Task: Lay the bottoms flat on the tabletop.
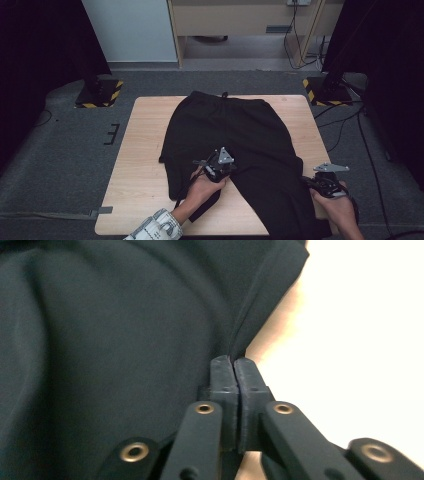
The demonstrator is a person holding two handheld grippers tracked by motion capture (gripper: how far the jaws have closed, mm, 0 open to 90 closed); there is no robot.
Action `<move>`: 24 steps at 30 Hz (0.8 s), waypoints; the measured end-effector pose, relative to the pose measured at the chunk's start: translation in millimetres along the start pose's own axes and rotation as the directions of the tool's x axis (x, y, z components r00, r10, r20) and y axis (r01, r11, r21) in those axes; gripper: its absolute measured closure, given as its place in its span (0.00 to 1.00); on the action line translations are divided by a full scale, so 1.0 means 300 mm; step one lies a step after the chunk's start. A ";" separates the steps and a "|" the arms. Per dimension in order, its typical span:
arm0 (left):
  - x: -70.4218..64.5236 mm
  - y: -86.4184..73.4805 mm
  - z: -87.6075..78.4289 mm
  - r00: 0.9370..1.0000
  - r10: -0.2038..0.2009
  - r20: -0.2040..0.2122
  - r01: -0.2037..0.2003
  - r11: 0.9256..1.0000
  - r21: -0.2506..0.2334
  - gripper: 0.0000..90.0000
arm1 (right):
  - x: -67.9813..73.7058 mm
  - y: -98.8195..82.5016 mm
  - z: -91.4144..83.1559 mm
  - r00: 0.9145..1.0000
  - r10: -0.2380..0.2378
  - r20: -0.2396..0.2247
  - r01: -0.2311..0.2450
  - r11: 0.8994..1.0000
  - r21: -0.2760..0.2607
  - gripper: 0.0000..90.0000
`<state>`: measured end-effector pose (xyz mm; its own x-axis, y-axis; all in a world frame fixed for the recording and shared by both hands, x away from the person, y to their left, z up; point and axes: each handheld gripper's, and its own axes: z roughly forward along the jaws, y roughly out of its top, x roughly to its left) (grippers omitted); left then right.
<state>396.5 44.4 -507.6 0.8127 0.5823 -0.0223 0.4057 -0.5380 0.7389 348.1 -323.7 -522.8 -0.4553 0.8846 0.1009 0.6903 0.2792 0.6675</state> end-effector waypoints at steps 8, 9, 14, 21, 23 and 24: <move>-0.020 0.004 0.005 1.000 0.012 0.018 -0.012 1.000 0.005 0.97 | 0.007 -0.027 -0.085 1.000 -0.004 -0.030 0.004 1.000 0.004 1.00; -0.022 0.004 0.006 1.000 0.014 0.022 -0.014 1.000 0.008 0.97 | 0.005 -0.018 -0.088 1.000 -0.010 -0.029 0.010 1.000 -0.002 1.00; -0.031 0.003 0.012 0.999 0.023 0.023 -0.024 1.000 0.014 0.98 | -0.009 0.040 -0.086 1.000 0.002 -0.010 -0.002 1.000 -0.027 1.00; 0.002 -0.003 0.006 1.000 0.007 -0.017 -0.007 1.000 0.022 0.99 | -0.080 0.088 -0.064 0.999 0.016 0.043 -0.015 1.000 -0.023 1.00; 0.008 -0.001 0.008 0.999 -0.002 -0.032 0.002 1.000 0.008 0.99 | -0.102 0.107 -0.056 0.999 0.028 0.045 -0.026 0.999 -0.046 1.00; 0.012 0.000 0.010 0.999 0.003 -0.049 -0.003 1.000 0.005 0.99 | -0.109 0.115 -0.049 0.998 0.036 0.042 -0.033 0.998 -0.058 1.00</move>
<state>400.9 44.7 -509.8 0.7925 0.6097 0.0127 0.4055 -0.5424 0.7357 378.5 -348.5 -492.3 -0.4066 0.9088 0.0938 0.6713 0.2275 0.7054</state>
